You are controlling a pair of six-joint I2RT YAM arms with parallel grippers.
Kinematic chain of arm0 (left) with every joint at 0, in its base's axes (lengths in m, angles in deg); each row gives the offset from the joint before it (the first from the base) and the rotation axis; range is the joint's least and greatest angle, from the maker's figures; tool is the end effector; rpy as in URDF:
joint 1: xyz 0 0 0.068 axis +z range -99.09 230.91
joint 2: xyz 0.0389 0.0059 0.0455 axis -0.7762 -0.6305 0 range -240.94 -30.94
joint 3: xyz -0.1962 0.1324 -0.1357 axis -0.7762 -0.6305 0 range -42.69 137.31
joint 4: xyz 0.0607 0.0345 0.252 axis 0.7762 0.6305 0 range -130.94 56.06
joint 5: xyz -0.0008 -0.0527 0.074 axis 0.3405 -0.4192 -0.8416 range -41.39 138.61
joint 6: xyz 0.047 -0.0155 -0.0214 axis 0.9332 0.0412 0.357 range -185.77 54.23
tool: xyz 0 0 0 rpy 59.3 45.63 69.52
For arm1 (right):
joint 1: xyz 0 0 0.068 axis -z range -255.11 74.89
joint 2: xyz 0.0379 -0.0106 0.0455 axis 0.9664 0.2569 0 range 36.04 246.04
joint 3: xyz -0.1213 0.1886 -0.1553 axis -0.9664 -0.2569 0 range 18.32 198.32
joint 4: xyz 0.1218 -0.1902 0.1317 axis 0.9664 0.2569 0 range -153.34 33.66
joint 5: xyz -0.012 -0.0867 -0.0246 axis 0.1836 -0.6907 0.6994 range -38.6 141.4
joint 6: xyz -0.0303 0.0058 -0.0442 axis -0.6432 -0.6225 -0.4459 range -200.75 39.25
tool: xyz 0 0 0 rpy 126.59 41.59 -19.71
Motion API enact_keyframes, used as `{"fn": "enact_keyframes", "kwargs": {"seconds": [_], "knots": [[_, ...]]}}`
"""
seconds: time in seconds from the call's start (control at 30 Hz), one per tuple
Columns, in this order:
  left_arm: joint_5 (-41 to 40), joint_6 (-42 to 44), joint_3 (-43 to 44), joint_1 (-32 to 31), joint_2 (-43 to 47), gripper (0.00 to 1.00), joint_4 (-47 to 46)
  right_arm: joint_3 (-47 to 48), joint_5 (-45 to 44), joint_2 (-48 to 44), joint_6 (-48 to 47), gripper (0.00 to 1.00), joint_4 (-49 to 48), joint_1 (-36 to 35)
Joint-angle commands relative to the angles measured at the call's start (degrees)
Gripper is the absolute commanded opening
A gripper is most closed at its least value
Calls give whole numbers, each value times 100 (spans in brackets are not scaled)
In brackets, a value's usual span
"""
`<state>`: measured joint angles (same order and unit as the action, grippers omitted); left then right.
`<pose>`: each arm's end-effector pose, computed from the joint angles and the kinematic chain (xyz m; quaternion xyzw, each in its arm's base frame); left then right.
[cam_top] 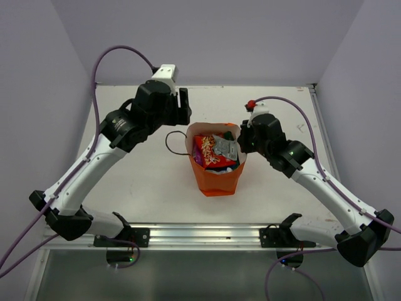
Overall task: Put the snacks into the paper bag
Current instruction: Adjust the paper bag at the center of the board.
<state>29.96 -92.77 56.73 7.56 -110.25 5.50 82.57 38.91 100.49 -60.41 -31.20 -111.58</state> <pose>0.2093 -0.1818 0.4657 0.0347 0.8419 -0.1873 0.5048 0.2001 0.1385 0.3526 -0.0702 0.8696 0.1442 0.4670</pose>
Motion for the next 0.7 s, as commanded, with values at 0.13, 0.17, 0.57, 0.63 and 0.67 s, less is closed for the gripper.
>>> {"fn": "enact_keyframes", "kwargs": {"seconds": [0.13, 0.17, 0.57, 0.63, 0.67], "knots": [[502, 117, -703, 327, 100, 72, 428, 70, -122, -20, -21, 4, -94, 8], [599, 108, -774, 336, 74, 72, 419, 70, -113, -11, -12, 4, -103, -1], [1839, -138, -1776, 336, -296, 44, -389, 0, -78, 50, -21, 4, -164, 8], [1839, -138, -1724, 336, -357, 26, -398, 26, -78, 112, -30, 4, -164, 8], [1796, -130, -1646, 336, -366, 21, -398, 44, -87, 138, -30, 4, -164, -1]]}}
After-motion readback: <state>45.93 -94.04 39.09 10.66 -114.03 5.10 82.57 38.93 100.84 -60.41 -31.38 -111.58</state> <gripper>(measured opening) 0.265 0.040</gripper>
